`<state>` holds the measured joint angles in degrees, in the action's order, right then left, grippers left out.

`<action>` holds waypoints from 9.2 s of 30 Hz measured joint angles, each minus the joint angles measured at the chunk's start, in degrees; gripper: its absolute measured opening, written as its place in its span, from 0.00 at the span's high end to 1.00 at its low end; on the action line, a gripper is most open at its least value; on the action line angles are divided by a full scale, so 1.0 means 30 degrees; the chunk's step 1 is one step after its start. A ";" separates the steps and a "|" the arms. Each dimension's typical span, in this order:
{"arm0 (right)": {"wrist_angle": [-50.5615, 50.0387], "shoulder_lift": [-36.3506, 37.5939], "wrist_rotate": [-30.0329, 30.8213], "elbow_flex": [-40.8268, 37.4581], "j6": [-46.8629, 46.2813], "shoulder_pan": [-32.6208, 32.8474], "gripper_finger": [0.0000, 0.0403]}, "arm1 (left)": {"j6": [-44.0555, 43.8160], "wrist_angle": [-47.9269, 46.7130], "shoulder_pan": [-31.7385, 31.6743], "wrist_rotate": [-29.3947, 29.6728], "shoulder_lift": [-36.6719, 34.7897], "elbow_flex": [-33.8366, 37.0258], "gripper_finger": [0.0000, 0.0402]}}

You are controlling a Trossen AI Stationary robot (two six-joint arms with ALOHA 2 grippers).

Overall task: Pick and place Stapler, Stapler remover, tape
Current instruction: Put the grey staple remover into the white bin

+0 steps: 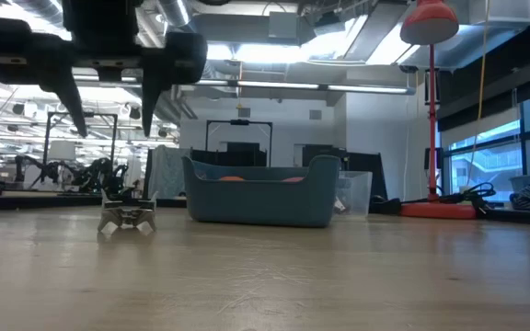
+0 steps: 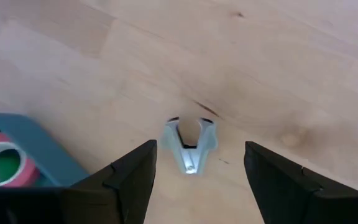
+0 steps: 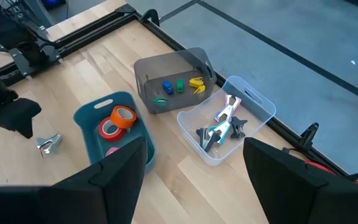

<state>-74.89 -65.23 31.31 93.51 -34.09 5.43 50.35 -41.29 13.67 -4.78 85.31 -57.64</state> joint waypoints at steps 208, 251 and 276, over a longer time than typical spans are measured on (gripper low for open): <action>1.1419 -0.2361 -0.0583 0.0000 0.5982 -0.0022 0.92 | -2.0027 2.8710 -0.9303 -0.7198 0.4551 -0.7289 0.94; 0.6930 -0.5934 -1.3841 -0.0816 0.7521 -1.2594 0.92 | -1.8192 2.4409 -1.2473 -0.4289 0.0431 -0.7289 0.39; 0.9245 -1.6514 -1.5027 -0.0823 1.0525 -1.4795 0.92 | -1.9081 2.4428 -1.2457 -0.4386 0.0280 -0.7289 0.39</action>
<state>-47.16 -114.77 -13.77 91.05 -2.51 -38.95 -6.90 32.00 -23.70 -17.93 86.15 -79.50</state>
